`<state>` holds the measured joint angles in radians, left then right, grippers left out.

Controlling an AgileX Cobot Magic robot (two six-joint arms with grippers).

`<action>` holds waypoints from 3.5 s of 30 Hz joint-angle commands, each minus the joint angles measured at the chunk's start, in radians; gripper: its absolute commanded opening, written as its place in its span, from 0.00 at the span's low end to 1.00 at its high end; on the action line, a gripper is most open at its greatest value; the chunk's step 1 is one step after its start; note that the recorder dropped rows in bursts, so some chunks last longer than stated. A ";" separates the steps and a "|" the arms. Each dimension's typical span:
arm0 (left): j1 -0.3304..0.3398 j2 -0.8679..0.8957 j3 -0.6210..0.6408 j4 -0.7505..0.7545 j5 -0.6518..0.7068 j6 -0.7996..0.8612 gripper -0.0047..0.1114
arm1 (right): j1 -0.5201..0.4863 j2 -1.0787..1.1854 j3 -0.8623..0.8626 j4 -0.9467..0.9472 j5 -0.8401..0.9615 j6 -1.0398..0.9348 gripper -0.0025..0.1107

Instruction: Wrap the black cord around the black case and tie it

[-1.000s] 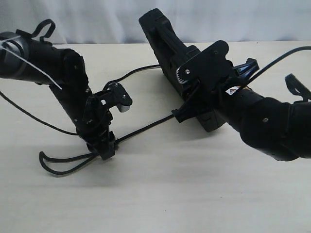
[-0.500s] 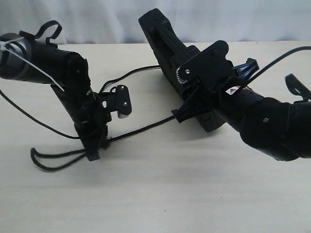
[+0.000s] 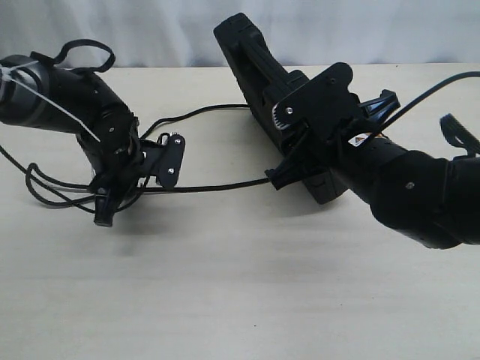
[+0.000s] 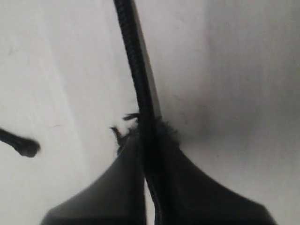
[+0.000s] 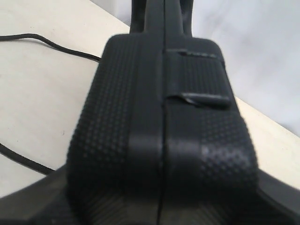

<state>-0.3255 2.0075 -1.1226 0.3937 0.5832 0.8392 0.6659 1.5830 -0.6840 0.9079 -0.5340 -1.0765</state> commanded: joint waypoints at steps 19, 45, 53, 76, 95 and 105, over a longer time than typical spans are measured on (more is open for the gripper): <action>0.004 -0.004 -0.276 -0.126 0.459 -1.687 0.67 | -0.002 0.009 -0.002 -0.026 -0.037 0.077 0.06; 0.116 0.092 -0.285 -0.404 0.349 -2.744 0.51 | -0.002 0.009 -0.002 -0.034 0.016 0.074 0.06; 0.120 0.162 -0.285 -0.403 0.371 -2.758 0.36 | -0.002 0.009 -0.002 -0.034 0.016 0.068 0.06; 0.092 0.030 -0.285 -0.327 0.141 -1.330 0.04 | -0.002 -0.054 -0.002 0.105 0.009 0.071 0.06; 0.080 -0.137 -0.285 -0.772 0.339 0.030 0.04 | -0.134 -0.058 -0.002 0.024 0.119 0.070 0.06; 0.080 -0.137 -0.285 -0.907 0.353 0.264 0.04 | -0.130 -0.058 -0.002 -0.013 0.143 0.070 0.06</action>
<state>-0.2431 1.8767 -1.4086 -0.4945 0.9315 1.0819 0.5358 1.5333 -0.6840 0.9185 -0.3982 -1.0014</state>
